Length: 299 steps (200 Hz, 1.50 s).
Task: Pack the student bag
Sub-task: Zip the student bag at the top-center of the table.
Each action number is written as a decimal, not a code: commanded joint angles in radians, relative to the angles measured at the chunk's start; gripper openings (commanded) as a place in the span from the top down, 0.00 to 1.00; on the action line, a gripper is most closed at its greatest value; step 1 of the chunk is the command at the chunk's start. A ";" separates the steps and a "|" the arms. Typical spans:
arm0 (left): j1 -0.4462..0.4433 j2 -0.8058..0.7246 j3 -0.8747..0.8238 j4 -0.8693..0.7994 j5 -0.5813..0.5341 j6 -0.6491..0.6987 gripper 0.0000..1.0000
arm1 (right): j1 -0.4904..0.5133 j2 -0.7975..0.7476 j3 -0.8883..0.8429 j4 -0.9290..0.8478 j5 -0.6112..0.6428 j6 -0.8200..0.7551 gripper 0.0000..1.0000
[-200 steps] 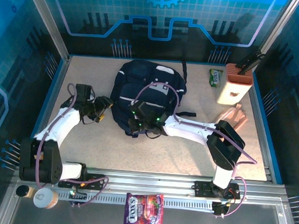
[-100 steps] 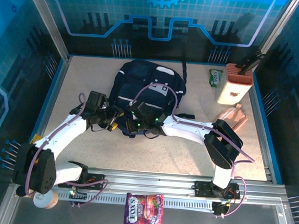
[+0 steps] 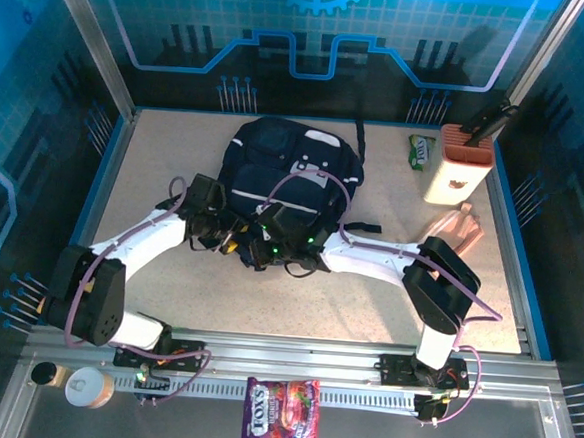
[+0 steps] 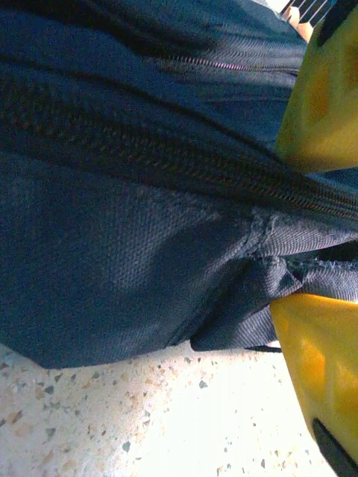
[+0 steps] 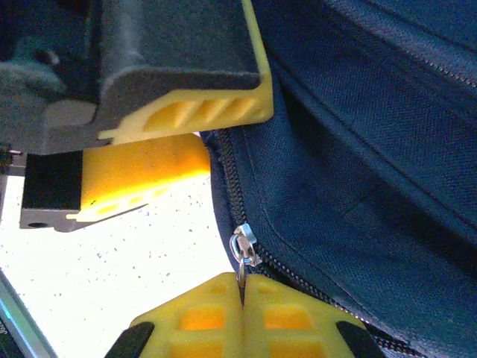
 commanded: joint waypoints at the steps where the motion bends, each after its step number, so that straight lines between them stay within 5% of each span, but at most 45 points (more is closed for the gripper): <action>1: -0.005 0.034 0.033 0.021 -0.046 0.012 0.60 | 0.035 -0.057 -0.023 -0.014 -0.030 -0.005 1.00; 41: -0.005 0.028 0.036 0.019 -0.083 0.029 0.85 | 0.033 -0.087 -0.072 -0.094 0.083 0.012 1.00; 90: -0.001 0.002 0.070 -0.012 -0.119 0.074 1.00 | -0.006 -0.172 -0.196 -0.172 0.210 0.027 1.00; 161: 0.008 -0.033 0.106 -0.045 -0.116 0.133 1.00 | -0.117 -0.282 -0.304 -0.167 0.332 -0.053 1.00; 220: 0.048 -0.059 0.120 -0.087 -0.090 0.193 1.00 | -0.265 -0.392 -0.465 0.087 0.197 -0.331 1.00; 299: 0.100 -0.067 0.164 -0.188 0.085 0.415 1.00 | -0.476 -0.212 -0.419 0.254 0.178 -0.356 0.99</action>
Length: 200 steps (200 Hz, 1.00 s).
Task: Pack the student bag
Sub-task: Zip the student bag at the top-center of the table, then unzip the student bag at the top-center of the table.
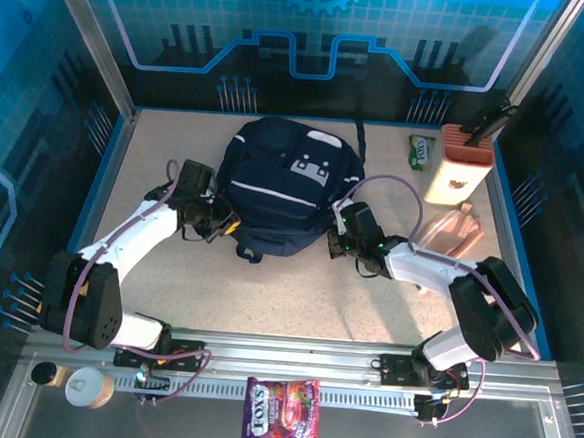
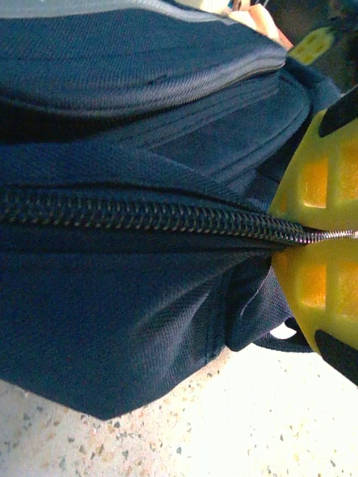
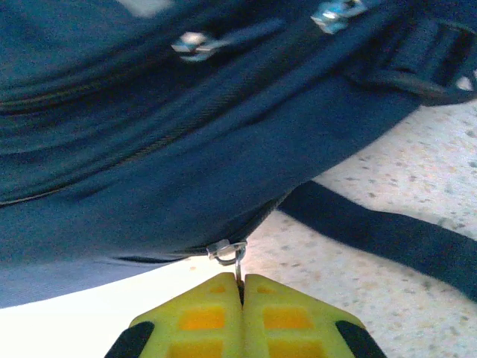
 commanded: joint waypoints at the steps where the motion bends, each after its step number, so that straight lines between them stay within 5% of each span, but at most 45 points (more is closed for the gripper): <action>1: 0.033 -0.035 0.049 -0.068 0.041 0.129 1.00 | -0.069 0.054 0.045 0.043 0.059 0.014 0.99; 62: 0.052 -0.056 0.022 -0.105 0.121 0.212 1.00 | -0.163 0.181 0.146 0.032 0.038 0.102 0.94; 146: 0.045 -0.101 -0.044 -0.108 0.146 0.213 1.00 | -0.243 0.165 0.195 0.042 -0.200 0.097 0.77; 163: 0.023 -0.114 -0.033 -0.126 0.114 0.231 0.69 | -0.239 0.088 0.162 0.008 -0.222 0.132 0.67; 200: -0.037 -0.125 0.048 -0.206 -0.030 0.339 0.38 | -0.228 -0.083 0.081 -0.091 -0.263 0.227 0.33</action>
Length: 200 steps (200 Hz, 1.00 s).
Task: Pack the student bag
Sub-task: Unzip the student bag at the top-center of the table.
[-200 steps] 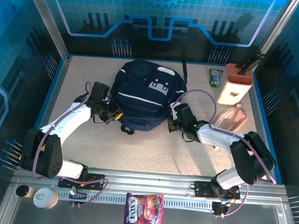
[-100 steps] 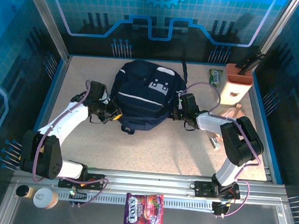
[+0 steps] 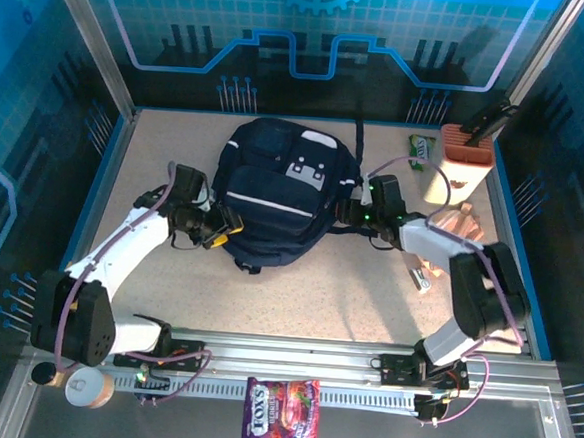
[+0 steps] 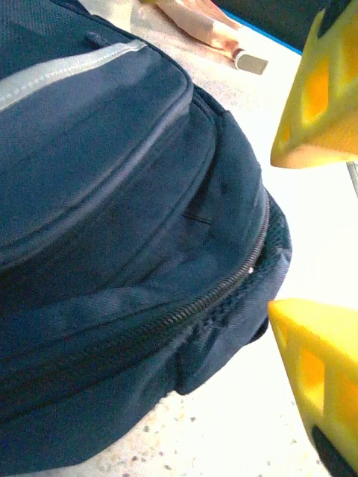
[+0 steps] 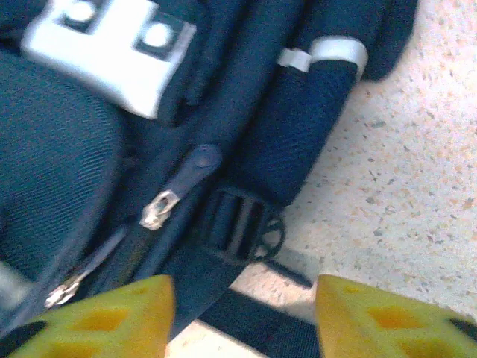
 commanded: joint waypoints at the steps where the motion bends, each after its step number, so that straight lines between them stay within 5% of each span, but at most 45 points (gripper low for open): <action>1: -0.037 -0.025 0.070 -0.084 -0.097 0.098 0.38 | -0.003 -0.111 -0.044 -0.074 -0.046 0.078 0.32; 61: -0.244 0.105 0.294 -0.092 -0.329 0.394 0.09 | 0.001 -0.247 -0.058 -0.183 -0.017 0.146 0.04; 134: -0.421 0.408 0.513 -0.194 -0.470 1.015 0.11 | -0.042 -0.264 -0.051 -0.231 0.017 0.160 0.00; 200: -0.426 0.581 0.640 -0.235 -0.502 1.297 0.14 | -0.083 -0.298 -0.065 -0.249 -0.008 0.164 0.00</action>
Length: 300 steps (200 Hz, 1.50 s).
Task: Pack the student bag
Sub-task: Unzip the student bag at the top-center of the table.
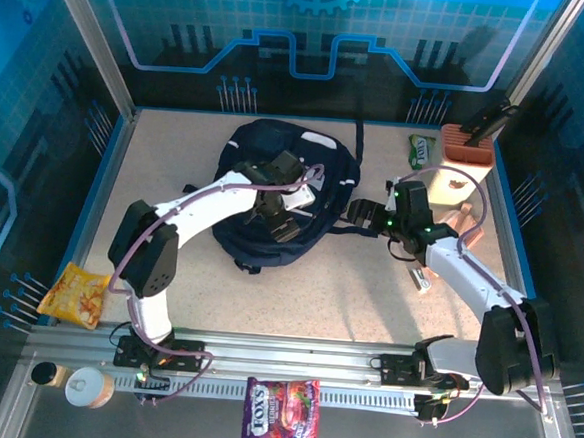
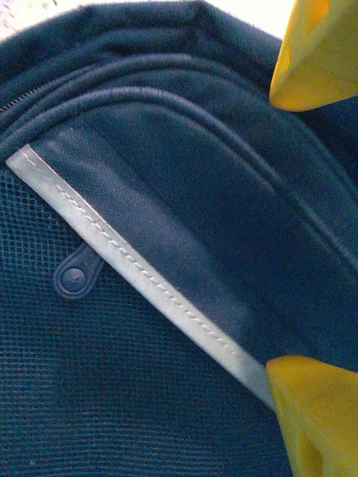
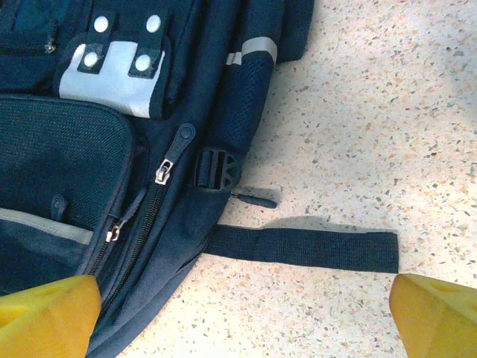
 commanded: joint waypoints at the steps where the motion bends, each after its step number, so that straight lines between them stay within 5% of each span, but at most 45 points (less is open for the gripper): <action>1: -0.002 0.030 0.062 -0.075 -0.002 0.177 0.14 | -0.017 -0.033 -0.012 -0.019 -0.015 0.010 0.00; 94: 0.000 0.139 0.126 -0.090 -0.060 0.242 0.19 | -0.049 -0.010 -0.010 -0.001 -0.064 0.030 0.00; 159: 0.005 0.073 0.115 0.014 -0.058 0.178 0.70 | -0.048 0.041 0.004 0.057 -0.142 0.058 0.00; 197: 0.019 -0.022 0.047 0.066 0.028 0.136 0.85 | -0.039 0.093 0.042 0.079 -0.192 0.060 0.00; 228: 0.049 -0.114 -0.025 0.135 0.114 0.099 0.89 | -0.018 0.173 0.125 0.097 -0.240 0.053 0.02; 300: 0.074 -0.223 -0.156 0.225 0.169 0.058 0.91 | 0.012 0.541 0.401 0.293 -0.461 0.095 0.26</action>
